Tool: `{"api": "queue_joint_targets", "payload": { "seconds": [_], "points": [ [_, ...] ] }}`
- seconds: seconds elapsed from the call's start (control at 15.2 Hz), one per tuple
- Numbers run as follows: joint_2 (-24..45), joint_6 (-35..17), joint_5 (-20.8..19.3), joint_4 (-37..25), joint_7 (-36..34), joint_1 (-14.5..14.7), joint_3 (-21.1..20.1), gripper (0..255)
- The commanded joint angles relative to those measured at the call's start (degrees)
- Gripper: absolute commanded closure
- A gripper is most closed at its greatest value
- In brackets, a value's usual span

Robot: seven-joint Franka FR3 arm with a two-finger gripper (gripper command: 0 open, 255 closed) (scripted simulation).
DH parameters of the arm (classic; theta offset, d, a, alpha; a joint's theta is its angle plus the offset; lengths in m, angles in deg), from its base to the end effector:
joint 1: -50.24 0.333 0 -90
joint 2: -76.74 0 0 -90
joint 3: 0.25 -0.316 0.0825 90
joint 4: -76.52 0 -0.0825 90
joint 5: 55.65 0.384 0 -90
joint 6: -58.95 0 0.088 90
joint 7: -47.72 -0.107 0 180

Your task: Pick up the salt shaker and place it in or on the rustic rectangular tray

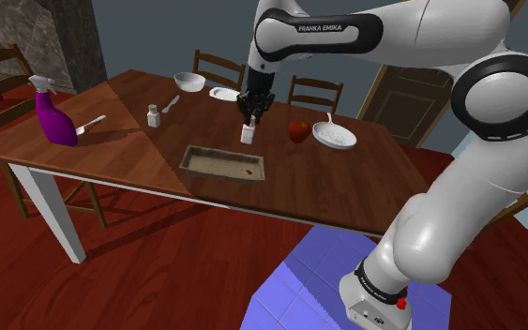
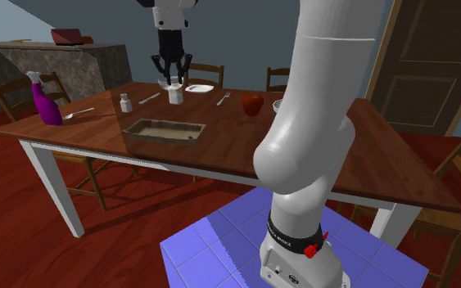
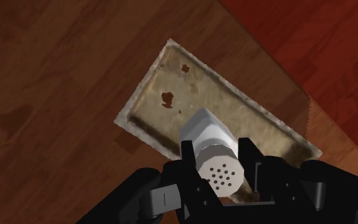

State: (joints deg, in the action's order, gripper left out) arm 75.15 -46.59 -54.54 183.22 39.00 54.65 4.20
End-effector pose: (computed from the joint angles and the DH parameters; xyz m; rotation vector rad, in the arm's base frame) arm 0.5548 0.0008 0.5244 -3.1105 0.2462 -0.0091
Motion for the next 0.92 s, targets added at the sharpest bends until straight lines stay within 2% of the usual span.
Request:
{"api": "queue_joint_targets", "payload": {
  "seconds": [0.0,0.07,0.13,0.86],
  "points": [
    [4.8,1.5,0.4,-6.3,-1.1,0.6,-0.6,255],
    [7.0,2.3,0.5,-9.3,-1.7,0.8,-0.8,255],
    [11.3,4.2,0.7,-15.6,-2.7,1.3,-1.3,255],
    [11.9,-4.1,0.8,-7.8,-2.5,1.4,-1.3,255]
  ]
}}
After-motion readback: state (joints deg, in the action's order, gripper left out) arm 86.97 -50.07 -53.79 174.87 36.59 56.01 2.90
